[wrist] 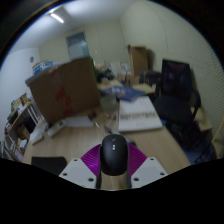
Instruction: Arrange mouse
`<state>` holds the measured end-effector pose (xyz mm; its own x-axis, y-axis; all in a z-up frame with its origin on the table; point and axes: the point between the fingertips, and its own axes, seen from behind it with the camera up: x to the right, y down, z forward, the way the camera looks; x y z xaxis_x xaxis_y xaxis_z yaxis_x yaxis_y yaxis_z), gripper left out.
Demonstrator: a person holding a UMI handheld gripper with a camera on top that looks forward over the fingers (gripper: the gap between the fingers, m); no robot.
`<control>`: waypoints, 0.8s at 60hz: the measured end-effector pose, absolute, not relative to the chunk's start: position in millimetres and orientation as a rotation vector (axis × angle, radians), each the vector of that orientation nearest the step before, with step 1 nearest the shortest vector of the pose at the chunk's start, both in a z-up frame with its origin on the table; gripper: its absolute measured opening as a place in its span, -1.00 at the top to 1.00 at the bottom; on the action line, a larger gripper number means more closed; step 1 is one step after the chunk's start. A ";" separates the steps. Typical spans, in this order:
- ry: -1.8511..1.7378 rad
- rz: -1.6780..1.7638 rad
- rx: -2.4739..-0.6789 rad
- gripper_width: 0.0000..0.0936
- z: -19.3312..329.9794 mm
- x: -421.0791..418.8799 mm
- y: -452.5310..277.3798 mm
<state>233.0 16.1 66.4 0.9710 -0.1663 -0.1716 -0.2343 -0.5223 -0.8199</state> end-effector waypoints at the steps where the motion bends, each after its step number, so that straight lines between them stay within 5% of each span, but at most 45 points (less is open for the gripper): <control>1: 0.273 0.079 -2.107 0.28 80.6 229.3 18.3; 8: 0.191 0.100 -1.964 0.28 173.4 165.6 27.1; 14: 0.078 0.083 -1.909 0.28 205.7 86.5 22.9; 26: -0.065 0.045 -2.055 0.29 95.4 -44.7 -11.8; 36: -0.054 0.003 -2.168 0.24 16.3 -68.0 -36.0; 40: -0.098 0.013 -2.217 -0.03 -6.7 -74.8 -42.2; 46: -0.095 0.031 -2.227 -0.08 -8.1 -73.5 -38.1; 48: -0.083 0.028 -2.251 -0.28 -8.1 -71.6 -39.7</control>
<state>-71.6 -39.7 -8.1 0.9976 0.0695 0.0079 0.0499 -0.6278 -0.7768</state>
